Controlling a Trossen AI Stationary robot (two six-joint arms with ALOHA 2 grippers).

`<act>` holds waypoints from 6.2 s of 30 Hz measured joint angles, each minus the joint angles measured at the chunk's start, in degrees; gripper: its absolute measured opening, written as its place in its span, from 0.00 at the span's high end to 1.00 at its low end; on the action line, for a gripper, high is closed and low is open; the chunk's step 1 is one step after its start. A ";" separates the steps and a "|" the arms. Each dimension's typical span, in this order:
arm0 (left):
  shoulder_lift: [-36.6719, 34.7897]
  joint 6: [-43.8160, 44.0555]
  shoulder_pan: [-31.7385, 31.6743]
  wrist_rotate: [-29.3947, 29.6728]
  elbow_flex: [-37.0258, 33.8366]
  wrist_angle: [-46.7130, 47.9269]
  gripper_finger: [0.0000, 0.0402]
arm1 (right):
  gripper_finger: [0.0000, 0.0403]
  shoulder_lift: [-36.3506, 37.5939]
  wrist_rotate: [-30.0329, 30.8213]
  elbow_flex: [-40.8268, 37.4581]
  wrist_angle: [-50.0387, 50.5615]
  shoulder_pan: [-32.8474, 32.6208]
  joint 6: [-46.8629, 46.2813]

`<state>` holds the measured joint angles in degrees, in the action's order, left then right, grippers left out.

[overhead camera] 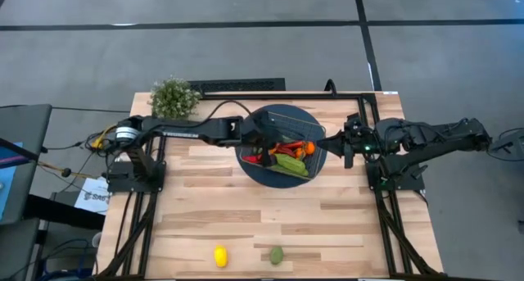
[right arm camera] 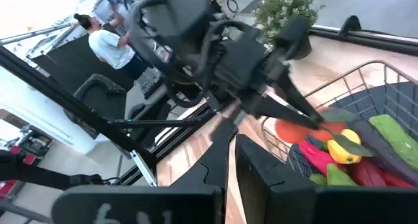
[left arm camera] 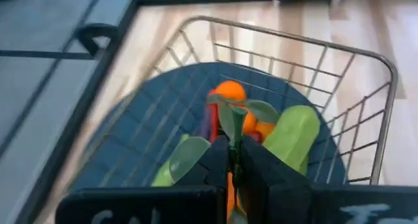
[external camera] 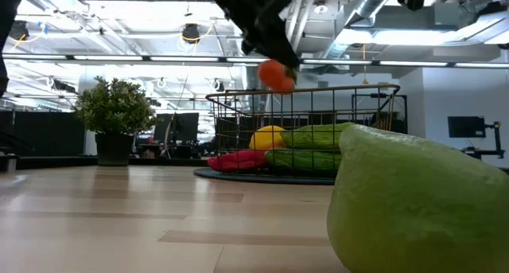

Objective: Build produce basket
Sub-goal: Put the orange tangerine into the wire basket, then put the lemon into the wire basket

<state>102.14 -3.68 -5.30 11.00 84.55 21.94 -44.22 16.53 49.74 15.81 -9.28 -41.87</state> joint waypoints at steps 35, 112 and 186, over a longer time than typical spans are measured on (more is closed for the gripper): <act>10.10 3.91 -5.64 -12.28 0.00 -4.80 0.94 | 0.88 0.47 -2.09 0.00 -10.27 -0.24 9.39; -17.74 38.84 17.09 34.69 16.50 64.65 0.49 | 1.00 -27.56 -4.88 4.22 12.61 -10.98 -14.03; 1.12 111.27 50.80 -17.45 -11.91 7.60 0.56 | 0.99 -29.17 1.34 29.18 42.43 -17.55 6.40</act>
<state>103.26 107.59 45.50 -6.46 72.64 29.53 -73.38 17.87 78.91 58.24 -26.83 -35.47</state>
